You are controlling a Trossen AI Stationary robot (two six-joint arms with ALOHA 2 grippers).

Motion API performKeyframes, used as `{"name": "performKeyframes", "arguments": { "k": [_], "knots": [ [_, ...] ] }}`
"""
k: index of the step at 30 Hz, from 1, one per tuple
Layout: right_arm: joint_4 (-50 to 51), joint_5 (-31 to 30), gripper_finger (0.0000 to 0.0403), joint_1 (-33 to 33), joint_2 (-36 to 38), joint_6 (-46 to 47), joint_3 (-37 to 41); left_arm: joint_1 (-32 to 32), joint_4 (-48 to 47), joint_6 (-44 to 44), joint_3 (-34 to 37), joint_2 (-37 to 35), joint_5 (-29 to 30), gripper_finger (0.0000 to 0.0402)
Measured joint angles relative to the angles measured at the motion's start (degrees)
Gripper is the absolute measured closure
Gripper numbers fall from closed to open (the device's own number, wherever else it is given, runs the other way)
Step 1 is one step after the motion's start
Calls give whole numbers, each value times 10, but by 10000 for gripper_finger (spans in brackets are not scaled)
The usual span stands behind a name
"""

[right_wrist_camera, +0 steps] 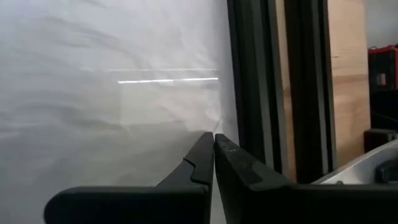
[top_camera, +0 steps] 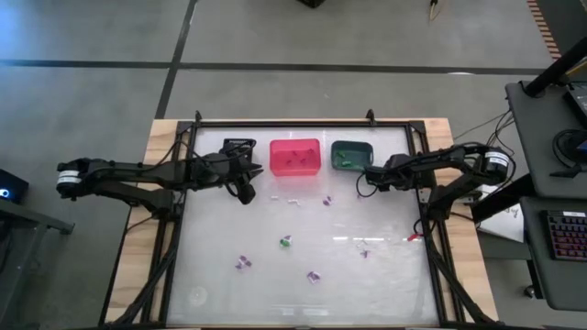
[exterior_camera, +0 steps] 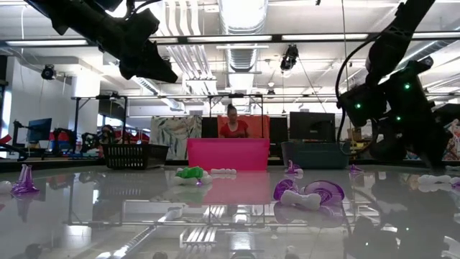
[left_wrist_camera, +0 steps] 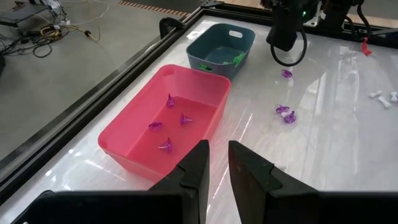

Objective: Sort Halloween decoration
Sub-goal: Put the white bone toy into the black bin

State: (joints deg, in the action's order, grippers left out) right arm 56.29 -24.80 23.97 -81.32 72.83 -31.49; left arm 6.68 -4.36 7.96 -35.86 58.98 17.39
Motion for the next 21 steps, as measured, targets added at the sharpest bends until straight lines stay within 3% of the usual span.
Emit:
{"name": "performKeyframes", "arguments": {
  "k": [9,15,21],
  "knots": [
    [-7,49,394,-31,13,-36,-34,0,1,0,0,0,0,358],
    [88,78,394,-15,21,-101,-70,0,1,0,0,0,0,358],
    [128,46,394,16,6,-127,-59,0,2,0,0,0,0,358]
  ]
}}
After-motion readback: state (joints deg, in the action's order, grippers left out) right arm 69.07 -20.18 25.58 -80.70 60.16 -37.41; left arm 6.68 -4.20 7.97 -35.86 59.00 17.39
